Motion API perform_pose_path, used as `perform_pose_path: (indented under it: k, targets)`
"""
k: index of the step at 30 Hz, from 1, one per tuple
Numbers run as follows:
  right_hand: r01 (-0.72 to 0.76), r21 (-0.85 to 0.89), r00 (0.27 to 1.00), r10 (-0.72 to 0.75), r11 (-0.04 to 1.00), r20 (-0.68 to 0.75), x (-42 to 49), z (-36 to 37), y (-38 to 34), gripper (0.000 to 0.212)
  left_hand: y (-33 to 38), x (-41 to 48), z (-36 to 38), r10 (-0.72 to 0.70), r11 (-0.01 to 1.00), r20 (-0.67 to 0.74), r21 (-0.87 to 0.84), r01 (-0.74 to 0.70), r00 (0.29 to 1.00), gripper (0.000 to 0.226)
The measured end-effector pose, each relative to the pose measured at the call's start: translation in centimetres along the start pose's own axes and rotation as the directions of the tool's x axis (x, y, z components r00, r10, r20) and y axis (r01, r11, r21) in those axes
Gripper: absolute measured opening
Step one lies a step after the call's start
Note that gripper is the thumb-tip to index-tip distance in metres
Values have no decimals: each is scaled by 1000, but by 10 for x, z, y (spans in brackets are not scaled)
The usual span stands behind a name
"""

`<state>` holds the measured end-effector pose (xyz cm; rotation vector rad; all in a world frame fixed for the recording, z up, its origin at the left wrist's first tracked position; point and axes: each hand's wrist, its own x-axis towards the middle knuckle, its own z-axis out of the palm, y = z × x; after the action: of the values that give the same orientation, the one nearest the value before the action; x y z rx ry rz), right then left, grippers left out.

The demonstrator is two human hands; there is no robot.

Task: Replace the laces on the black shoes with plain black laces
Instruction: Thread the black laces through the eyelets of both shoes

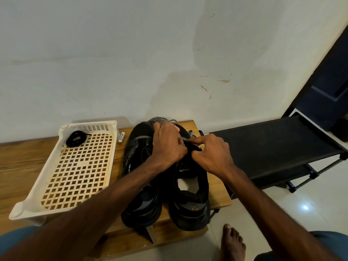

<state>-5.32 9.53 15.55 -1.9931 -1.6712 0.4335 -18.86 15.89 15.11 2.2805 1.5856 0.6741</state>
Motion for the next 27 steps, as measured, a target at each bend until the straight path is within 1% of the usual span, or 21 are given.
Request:
perform_pose_path:
  k: [4, 7, 12, 16, 17, 20, 22, 25, 27]
  targets:
    - [9, 3, 1000, -9, 1000, 5, -2, -2, -1, 49, -1, 0, 6, -140, 979, 38, -143, 144, 989, 9]
    - [14, 10, 1000, -14, 1000, 14, -3, -3, -1, 49, -1, 2, 9, -184, 966, 60, -172, 192, 981, 9]
    - [6, -6, 999, -5, 1000, 44, -2, -4, 1, 46, -5, 2, 7, -177, 972, 59, -148, 184, 982, 6]
    - [30, -30, 999, -29, 999, 23, -2, -2, -1, 39, -5, 3, 10, -185, 970, 27, -153, 187, 982, 8]
    - [34, -32, 999, -33, 999, 23, -2, -2, -1, 38, -5, 4, 11, -179, 971, 20, -156, 180, 984, 9]
    - [29, -9, 999, -29, 1000, 16, -2, -2, 1, 41, -3, 1, 11, -107, 990, -33, -96, 104, 994, 8]
    - [23, 23, 999, -24, 999, 22, -2, -2, 5, 44, -3, 0, 11, -98, 992, -49, -85, 93, 994, 7]
    - [14, 84, 999, -18, 996, 46, 1, -2, 8, 42, -4, 2, 11, -153, 982, -26, -120, 149, 988, 8]
    - [-6, 129, 998, -2, 992, 56, 4, -1, 10, 43, -4, 4, 11, -205, 958, 13, -202, 203, 979, 10]
